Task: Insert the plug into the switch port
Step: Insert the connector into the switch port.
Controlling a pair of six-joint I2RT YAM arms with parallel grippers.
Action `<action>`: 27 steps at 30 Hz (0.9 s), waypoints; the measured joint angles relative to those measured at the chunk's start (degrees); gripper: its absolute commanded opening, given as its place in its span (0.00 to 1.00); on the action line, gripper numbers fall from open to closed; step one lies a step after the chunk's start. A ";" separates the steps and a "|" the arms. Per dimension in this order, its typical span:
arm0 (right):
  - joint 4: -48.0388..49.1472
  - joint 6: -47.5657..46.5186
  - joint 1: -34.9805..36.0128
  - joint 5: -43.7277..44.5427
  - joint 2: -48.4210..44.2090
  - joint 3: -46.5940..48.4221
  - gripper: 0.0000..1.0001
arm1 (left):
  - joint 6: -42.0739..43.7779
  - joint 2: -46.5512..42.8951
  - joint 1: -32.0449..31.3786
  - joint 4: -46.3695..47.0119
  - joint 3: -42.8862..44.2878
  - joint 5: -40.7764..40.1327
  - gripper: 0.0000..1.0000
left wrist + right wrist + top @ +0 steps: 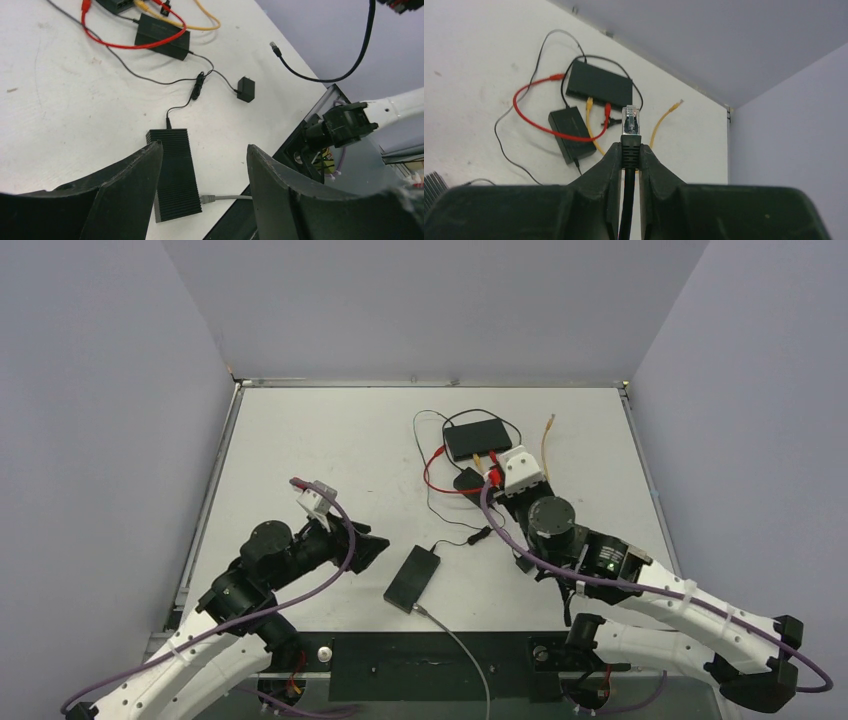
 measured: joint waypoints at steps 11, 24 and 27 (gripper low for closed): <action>1.18 16.50 -0.63 -9.90 0.48 -18.18 0.00 | -9.40 4.13 0.00 6.73 -8.44 -8.90 0.60; 2.64 35.21 4.74 -24.55 4.92 -22.95 0.00 | -13.46 11.76 0.50 11.26 -12.41 -9.94 0.60; 3.30 37.75 7.78 -25.22 7.08 -24.17 0.00 | -13.90 12.35 0.72 12.79 -13.97 -9.40 0.60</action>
